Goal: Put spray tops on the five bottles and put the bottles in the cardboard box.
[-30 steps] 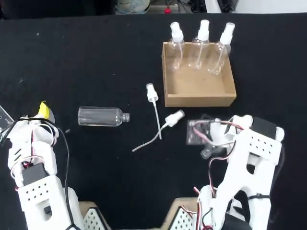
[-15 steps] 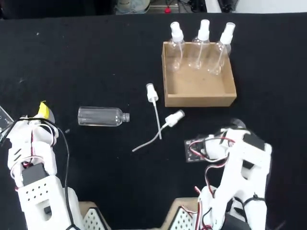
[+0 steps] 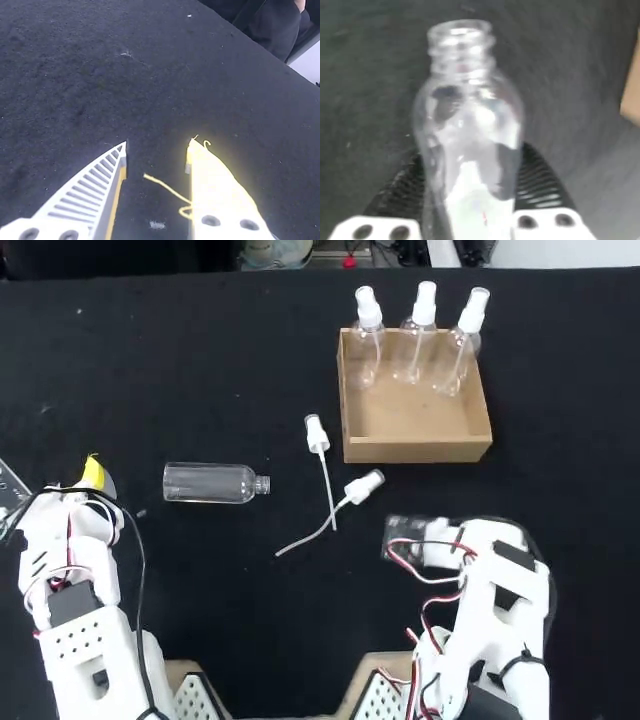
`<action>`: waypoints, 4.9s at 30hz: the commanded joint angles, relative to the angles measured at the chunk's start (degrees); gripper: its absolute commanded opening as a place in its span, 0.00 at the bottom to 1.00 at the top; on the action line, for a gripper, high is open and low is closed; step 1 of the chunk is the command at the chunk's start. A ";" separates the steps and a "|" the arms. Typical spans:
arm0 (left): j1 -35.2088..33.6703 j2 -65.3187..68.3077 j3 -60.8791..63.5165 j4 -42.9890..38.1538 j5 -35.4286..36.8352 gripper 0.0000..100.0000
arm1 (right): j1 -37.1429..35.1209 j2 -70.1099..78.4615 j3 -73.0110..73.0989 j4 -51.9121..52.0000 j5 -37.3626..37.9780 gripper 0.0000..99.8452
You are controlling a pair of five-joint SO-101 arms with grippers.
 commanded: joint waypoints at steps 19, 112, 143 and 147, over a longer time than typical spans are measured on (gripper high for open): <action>-0.48 -0.18 -1.10 -1.14 0.00 0.19 | 16.44 11.91 -28.35 28.92 -55.47 0.28; -0.75 -0.18 -1.19 -1.32 0.00 0.19 | 9.67 59.12 -80.66 51.08 -68.84 0.16; -0.75 -0.18 -1.19 -1.32 0.00 0.19 | 9.23 64.92 -88.22 59.16 -69.63 0.35; -0.57 -0.18 -1.19 -1.32 0.00 0.19 | 8.79 68.00 -94.11 60.13 -71.30 0.34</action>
